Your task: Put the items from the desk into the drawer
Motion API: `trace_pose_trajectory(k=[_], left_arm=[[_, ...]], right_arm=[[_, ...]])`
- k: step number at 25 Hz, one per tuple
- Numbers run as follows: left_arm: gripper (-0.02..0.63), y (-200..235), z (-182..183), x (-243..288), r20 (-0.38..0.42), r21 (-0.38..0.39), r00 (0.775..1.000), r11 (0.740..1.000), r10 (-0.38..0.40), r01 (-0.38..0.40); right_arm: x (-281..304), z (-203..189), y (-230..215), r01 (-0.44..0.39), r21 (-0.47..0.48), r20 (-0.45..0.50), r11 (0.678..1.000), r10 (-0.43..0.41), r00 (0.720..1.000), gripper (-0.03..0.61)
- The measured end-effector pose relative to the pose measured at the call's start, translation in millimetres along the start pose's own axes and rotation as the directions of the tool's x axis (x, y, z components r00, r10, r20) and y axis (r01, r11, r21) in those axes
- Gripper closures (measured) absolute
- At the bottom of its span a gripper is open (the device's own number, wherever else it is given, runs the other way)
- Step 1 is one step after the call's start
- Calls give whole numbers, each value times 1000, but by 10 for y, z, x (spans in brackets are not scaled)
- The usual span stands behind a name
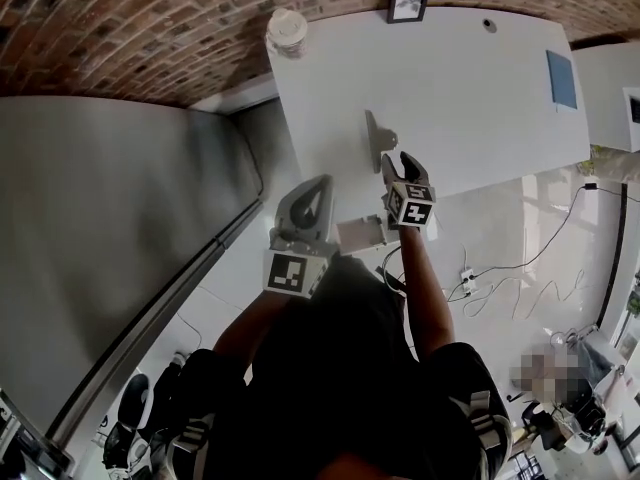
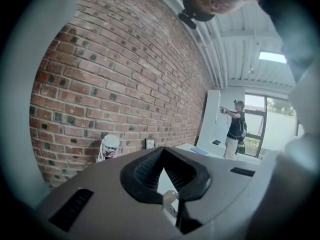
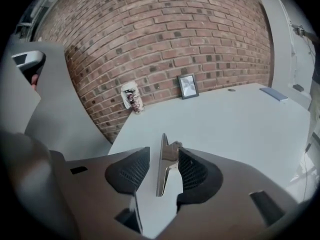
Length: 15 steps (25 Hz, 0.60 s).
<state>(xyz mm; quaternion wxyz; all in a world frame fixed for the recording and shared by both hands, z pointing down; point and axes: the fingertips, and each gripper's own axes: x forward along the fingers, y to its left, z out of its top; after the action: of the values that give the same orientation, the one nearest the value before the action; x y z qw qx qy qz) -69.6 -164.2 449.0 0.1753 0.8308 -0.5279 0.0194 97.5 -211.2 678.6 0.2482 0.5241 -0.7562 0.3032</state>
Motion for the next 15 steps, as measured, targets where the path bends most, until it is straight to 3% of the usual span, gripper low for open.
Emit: trace_pose_trajectory(k=[15], left_arm=[[614, 340, -63, 105, -28, -27, 999, 999, 30, -31]], right_arm=[[626, -259, -235, 45, 63, -131, 997, -36, 991, 414]])
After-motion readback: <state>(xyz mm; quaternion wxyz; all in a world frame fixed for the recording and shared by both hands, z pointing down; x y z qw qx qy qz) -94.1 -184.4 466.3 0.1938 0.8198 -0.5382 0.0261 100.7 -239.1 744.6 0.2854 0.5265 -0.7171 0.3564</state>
